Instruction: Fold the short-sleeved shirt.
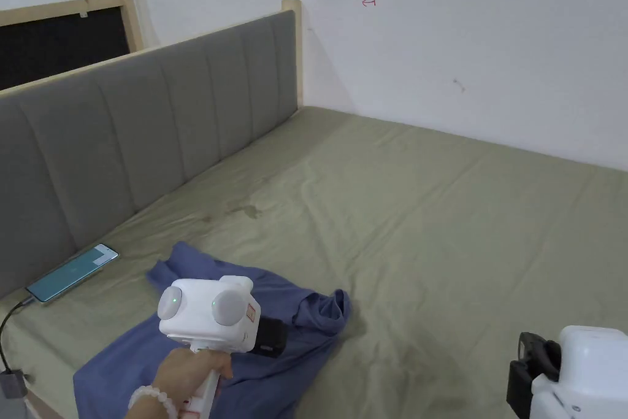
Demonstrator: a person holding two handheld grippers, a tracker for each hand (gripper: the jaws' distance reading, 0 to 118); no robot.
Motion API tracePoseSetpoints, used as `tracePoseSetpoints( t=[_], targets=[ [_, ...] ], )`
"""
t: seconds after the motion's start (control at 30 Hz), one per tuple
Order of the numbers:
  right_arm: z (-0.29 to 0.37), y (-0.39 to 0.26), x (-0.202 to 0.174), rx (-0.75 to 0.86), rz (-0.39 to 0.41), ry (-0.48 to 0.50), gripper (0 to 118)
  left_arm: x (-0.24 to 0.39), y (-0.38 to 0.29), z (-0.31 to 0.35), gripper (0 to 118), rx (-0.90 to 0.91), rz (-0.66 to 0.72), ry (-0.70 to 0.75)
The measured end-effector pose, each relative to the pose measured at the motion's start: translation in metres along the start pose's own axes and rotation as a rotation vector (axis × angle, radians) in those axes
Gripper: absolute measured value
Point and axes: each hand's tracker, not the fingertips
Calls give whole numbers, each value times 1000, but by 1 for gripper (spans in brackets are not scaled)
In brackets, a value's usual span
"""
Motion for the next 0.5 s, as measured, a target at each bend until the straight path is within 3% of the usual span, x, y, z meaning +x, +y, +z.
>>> tracePoseSetpoints(
  t=[0.07,0.13,0.17,0.2,0.23,0.27,0.33,0.37,0.43,0.5],
  targets=[
    [-1,-4,-2,-18,23,1,0,7,-4,-14,113,-48,-13,28],
    [-3,-8,-2,-29,27,4,0,14,-13,-31,94,-152,-12,21],
    [-3,-9,-1,-36,26,4,0,17,-19,-40,93,-206,-16,27],
    [-4,-11,0,-43,24,4,0,21,-22,-44,90,-135,-56,101],
    [-6,-12,1,-50,23,1,0,23,-21,-40,81,-107,-49,82],
    [-7,-13,3,-58,21,-6,0,23,-16,-40,67,-139,-41,85],
    [-10,-15,6,-69,11,-12,0,18,-8,-30,19,-127,-23,59],
    [-11,-16,7,-78,-3,-18,0,14,-6,-28,7,-110,21,52],
    [-10,-18,10,-85,-29,-11,0,5,-8,-32,6,-123,96,100],
    [-9,-20,11,-89,-34,-11,0,-8,-10,-36,6,-120,196,15]
  ],
)
